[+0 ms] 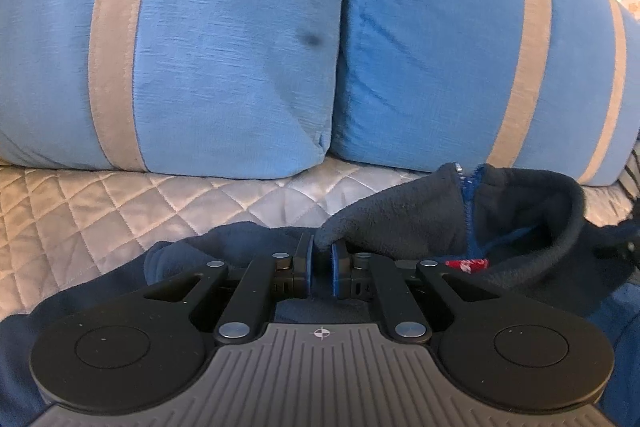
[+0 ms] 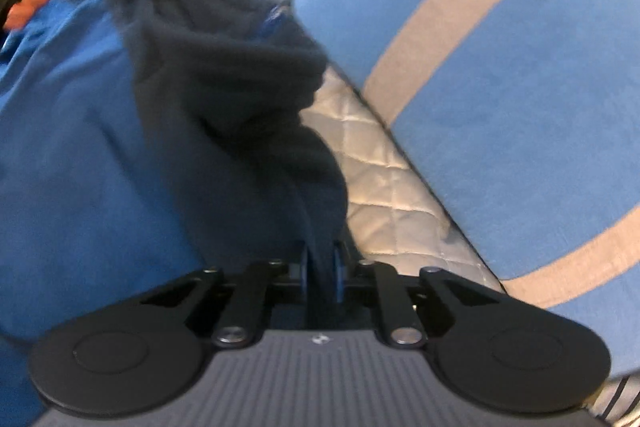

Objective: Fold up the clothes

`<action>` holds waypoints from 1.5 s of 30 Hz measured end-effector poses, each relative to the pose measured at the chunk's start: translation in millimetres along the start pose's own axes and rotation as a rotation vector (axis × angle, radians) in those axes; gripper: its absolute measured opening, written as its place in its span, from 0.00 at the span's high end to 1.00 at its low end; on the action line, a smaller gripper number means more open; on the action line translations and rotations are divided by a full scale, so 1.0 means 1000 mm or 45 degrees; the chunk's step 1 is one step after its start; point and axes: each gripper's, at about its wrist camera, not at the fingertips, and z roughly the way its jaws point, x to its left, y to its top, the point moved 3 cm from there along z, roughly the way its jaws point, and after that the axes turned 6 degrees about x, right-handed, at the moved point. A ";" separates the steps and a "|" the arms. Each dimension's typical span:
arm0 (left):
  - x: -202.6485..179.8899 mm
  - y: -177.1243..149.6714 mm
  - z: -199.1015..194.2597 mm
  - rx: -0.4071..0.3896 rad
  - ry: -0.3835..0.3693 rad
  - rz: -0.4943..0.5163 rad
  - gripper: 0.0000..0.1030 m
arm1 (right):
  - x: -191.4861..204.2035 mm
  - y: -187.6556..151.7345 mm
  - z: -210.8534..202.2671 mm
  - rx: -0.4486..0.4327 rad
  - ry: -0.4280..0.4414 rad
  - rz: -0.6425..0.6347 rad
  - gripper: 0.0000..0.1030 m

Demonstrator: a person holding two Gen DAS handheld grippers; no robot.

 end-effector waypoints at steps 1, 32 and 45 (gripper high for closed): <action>0.000 0.000 -0.003 0.000 -0.015 0.014 0.88 | 0.000 0.000 0.001 0.007 0.009 0.007 0.90; 0.078 0.005 0.051 0.061 -0.001 0.543 0.29 | -0.021 -0.030 0.006 -0.099 0.065 0.222 0.91; 0.081 0.004 0.064 0.138 -0.142 0.405 0.87 | -0.033 -0.020 0.010 -0.126 0.018 0.280 0.91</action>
